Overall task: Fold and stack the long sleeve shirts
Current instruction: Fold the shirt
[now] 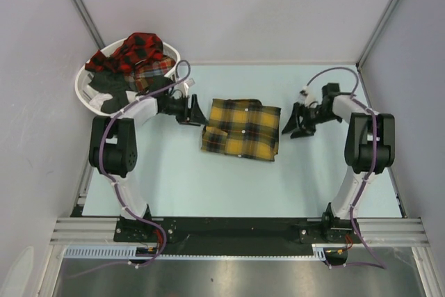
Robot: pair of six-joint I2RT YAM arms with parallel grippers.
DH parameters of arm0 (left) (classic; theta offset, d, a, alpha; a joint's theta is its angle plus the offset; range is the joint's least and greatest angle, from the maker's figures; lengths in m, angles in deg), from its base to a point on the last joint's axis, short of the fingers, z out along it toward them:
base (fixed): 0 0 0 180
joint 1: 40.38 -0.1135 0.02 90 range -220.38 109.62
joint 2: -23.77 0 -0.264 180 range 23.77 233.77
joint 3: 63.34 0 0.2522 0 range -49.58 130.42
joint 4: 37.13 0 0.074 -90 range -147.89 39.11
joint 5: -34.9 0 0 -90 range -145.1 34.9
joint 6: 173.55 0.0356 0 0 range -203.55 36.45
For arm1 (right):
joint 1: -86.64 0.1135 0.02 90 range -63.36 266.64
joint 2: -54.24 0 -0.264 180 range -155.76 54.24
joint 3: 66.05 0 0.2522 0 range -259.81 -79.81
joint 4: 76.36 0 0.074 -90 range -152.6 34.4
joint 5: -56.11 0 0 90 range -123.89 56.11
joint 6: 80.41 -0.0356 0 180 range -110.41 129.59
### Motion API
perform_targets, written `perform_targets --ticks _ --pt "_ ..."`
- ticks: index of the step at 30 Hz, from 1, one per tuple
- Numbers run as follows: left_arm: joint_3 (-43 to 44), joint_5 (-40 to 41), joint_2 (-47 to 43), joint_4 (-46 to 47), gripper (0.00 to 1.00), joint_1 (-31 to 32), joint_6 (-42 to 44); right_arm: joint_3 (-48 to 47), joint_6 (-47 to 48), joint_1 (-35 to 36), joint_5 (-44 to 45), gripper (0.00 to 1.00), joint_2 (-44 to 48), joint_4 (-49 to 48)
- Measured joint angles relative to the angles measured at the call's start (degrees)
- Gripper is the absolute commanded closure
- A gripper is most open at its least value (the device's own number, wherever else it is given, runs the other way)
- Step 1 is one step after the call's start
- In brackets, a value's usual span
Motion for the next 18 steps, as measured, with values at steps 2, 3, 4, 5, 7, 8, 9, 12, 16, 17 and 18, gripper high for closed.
perform_targets --ticks 2,3,4,5,7,8,9,12,16,17,18 --pt "4.9 0.9 0.2 -1.8 0.31 0.0 3.1 -5.8 1.7 -3.4 0.5 0.29 -0.4 1.6" --pt "8.9 1.8 1.1 -3.1 0.3 0.3 4.8 -9.0 2.2 -4.6 0.9 0.29 -0.8 1.5" --pt "12.2 2.5 2.1 -3.4 0.3 0.5 6.3 -12.1 2.6 -5.2 1.3 0.28 -1.4 1.2" --pt "17.9 3.8 4.1 -4.9 0.3 0.9 8.3 -15.0 2.8 -5.4 1.7 0.28 -2.3 0.5" --pt "26.4 6.0 8.0 -5.5 0.29 1.7 11.3 -19.5 3.2 -4.8 2.3 0.28 -4.1 -0.8" --pt "30.8 7.3 10.2 -6.3 0.27 2.3 12.8 -21.6 3.7 -4.1 2.7 0.28 -5.4 -1.6" --pt "34.8 8.4 12.5 -6.8 0.27 2.9 14.1 -23.5 4.1 -3.3 3.3 0.28 -7.0 -2.2" --pt "42.8 11.5 18.4 -9.3 0.27 4.5 17.6 -27.0 5.1 -1.2 4.4 0.27 -11.4 -3.7" --pt "47.2 14.0 24.8 -12.4 0.26 6.1 21.8 -29.2 6.2 0.8 5.2 0.26 -16.7 -4.7" --pt "47.4 14.4 25.9 -13.2 0.27 6.3 22.6 -29.2 6.4 1.2 5.4 0.27 -17.5 -4.7" --pt "47.5 14.8 26.7 -13.9 0.28 6.5 23.2 -29.2 6.5 1.5 5.6 0.32 -17.9 -4.7"
